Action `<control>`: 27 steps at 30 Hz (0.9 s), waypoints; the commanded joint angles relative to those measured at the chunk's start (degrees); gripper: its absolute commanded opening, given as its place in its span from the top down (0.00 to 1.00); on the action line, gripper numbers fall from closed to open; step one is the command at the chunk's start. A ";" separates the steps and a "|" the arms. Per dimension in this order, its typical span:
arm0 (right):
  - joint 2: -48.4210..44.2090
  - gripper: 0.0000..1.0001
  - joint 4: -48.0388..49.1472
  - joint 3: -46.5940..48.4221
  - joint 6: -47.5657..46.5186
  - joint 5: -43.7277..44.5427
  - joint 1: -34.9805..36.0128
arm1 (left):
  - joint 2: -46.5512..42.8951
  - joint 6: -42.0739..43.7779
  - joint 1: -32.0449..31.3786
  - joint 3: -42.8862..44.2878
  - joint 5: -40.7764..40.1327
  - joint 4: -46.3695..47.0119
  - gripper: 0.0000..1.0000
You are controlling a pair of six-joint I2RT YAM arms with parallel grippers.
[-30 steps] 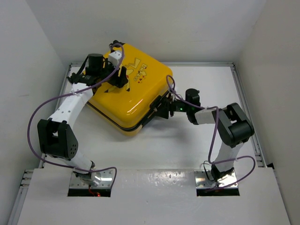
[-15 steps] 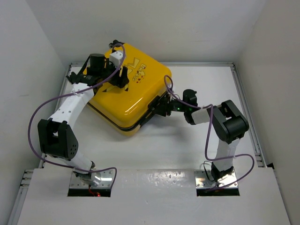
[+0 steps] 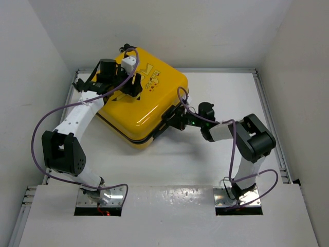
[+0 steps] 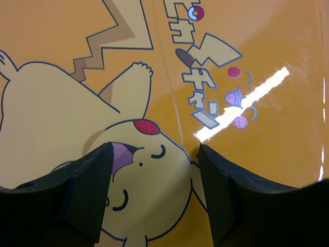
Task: Pack the luggage
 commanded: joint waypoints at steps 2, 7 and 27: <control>-7.18 1.00 -2.14 -2.45 -7.67 16.60 0.10 | 2.60 -1.27 -1.24 -1.75 -1.08 -9.09 0.30; -9.12 1.00 -7.51 -2.90 -8.57 33.64 -3.84 | 3.65 -1.27 -0.71 -2.89 -2.67 -9.62 0.32; -2.18 1.00 -9.28 5.98 -1.72 25.16 -6.23 | -9.88 5.42 -27.59 -8.69 -7.49 -4.70 0.34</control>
